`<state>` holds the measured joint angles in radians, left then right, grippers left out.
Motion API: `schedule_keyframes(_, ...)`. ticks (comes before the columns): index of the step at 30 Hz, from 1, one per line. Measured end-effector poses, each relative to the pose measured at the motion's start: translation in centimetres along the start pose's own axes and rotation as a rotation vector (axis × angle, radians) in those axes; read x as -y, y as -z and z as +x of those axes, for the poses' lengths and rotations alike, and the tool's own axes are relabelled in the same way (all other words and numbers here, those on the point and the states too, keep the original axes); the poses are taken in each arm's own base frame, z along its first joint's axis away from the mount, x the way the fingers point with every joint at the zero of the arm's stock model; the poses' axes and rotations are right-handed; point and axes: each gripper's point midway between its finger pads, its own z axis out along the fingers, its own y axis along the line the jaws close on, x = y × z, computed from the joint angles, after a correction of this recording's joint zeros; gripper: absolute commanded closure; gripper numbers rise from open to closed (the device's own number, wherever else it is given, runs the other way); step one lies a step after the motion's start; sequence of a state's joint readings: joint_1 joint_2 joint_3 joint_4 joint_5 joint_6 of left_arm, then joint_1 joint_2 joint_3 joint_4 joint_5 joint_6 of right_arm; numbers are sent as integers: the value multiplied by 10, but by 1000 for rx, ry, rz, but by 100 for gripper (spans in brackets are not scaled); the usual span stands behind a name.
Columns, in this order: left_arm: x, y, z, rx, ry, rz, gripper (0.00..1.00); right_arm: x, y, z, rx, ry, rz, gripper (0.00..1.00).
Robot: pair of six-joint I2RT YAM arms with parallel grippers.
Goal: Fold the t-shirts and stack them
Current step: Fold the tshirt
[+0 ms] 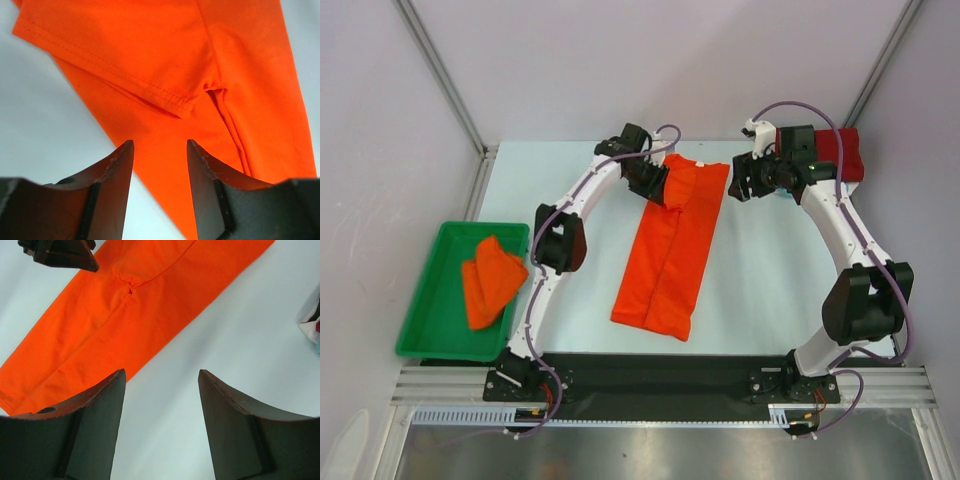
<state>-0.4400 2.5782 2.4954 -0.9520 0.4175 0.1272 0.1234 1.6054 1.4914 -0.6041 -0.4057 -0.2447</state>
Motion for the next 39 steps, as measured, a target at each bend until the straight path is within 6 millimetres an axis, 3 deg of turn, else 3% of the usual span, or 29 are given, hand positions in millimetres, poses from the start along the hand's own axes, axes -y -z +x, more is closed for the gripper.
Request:
schedule_keyframes(19,-21,-28,21,-40,66,13,50,-1,-11,17,-50,-25,-24,33)
schedule_keyframes(39,-36,-24,17,-22,67,-33,51,4,-35,37,-110,-54,-48,32)
